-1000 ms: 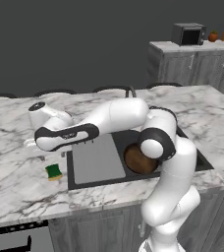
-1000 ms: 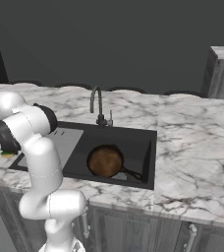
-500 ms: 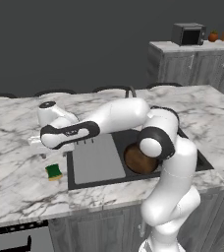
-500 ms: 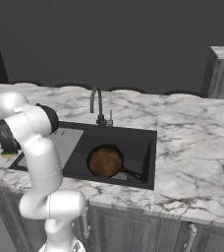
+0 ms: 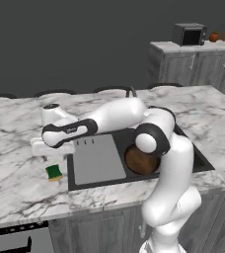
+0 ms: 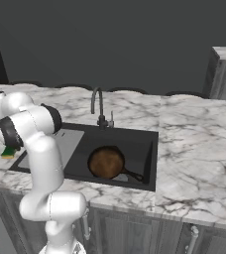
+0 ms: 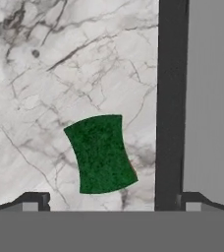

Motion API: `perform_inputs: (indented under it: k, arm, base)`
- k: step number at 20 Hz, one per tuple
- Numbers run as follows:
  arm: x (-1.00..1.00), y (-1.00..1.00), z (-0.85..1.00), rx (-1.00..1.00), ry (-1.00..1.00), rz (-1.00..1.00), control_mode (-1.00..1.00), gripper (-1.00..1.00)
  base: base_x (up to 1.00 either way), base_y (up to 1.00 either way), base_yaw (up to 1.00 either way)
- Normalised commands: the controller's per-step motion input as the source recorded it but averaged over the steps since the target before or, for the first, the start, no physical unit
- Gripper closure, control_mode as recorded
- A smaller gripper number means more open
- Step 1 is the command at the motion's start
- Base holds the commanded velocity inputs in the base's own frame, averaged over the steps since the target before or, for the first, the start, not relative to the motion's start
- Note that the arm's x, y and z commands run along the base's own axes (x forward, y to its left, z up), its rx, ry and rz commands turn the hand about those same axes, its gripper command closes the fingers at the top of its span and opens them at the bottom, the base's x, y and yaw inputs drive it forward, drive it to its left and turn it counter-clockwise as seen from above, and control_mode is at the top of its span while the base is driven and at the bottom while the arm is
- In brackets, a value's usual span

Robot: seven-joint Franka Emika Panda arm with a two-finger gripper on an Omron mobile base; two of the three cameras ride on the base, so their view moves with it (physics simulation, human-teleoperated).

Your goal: Pick the pan and sponge and place them into the sink. Then turn on the water.

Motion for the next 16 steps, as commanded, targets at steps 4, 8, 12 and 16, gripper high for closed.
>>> perform_inputs:
  k: [4,8,12,16]
  arm:
    - [0.16,0.25,-0.13,-0.02,0.08,0.0,-1.0,-1.0]
    - [0.19,0.28,-0.02,-0.06,0.09,0.02,-1.0,-1.0]
    - [0.17,0.23,-0.03,-0.07,0.08,0.04,-1.0,-1.0]
    - [0.11,0.09,-0.05,-0.1,0.07,0.06,-1.0,-1.0]
  base:
    - [0.0,0.0,0.0]
    - [0.0,0.0,0.0]
    - [0.0,0.0,0.0]
    - [0.0,0.0,0.0]
